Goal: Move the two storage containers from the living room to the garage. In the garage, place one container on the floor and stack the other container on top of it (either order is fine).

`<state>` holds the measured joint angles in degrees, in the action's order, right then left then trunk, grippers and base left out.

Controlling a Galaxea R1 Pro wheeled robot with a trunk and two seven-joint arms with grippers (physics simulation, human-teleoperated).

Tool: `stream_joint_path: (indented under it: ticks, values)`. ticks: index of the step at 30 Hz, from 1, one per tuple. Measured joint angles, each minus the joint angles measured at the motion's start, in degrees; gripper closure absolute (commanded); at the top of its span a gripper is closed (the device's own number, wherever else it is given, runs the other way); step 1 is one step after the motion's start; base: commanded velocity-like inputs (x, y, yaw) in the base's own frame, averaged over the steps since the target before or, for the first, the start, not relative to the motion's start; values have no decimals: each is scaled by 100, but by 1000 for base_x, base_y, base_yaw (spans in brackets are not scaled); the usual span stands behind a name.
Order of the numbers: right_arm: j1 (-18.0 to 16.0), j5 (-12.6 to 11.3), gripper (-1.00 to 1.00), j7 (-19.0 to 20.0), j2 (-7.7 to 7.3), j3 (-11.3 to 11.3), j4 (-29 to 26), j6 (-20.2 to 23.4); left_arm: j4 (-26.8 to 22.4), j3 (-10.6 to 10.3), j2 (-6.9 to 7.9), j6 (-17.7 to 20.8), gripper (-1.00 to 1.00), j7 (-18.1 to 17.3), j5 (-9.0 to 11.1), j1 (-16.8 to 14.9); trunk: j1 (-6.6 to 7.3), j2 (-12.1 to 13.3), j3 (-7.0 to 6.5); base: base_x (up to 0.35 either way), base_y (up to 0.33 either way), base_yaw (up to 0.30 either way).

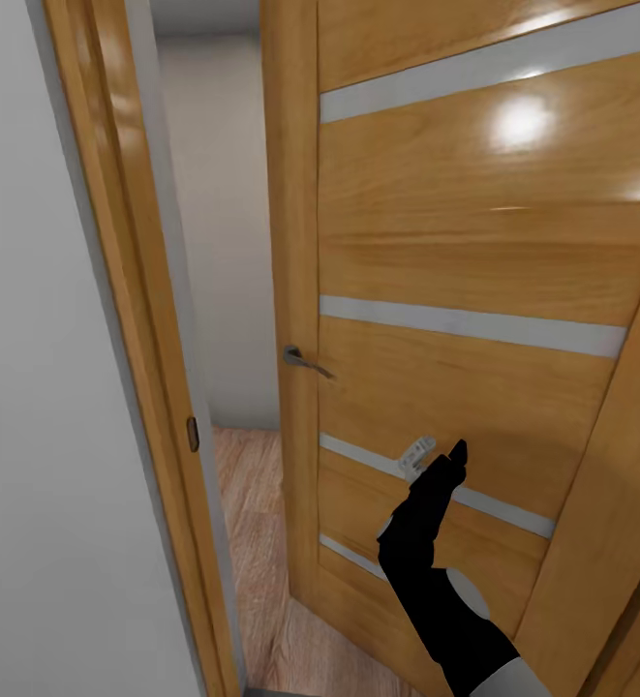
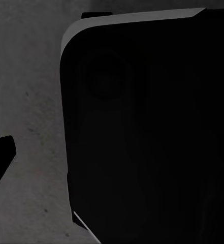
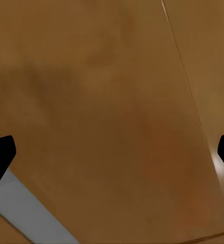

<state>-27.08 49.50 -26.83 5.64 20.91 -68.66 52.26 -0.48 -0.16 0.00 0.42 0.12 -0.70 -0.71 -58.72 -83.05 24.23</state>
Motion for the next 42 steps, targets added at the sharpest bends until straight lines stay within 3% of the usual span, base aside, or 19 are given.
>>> stream_joint_path:
  ticks: [18,42]
  values:
    - [-1,-3,-100,-16,2,-2,-2,3,1,0,0,3,-100,2,1,1,1,0,0,169,-40,0]
    - [0,49,-100,4,4,-82,-6,4,3,-1,0,1,-100,-7,-1,1,0,0,0,74,-3,0]
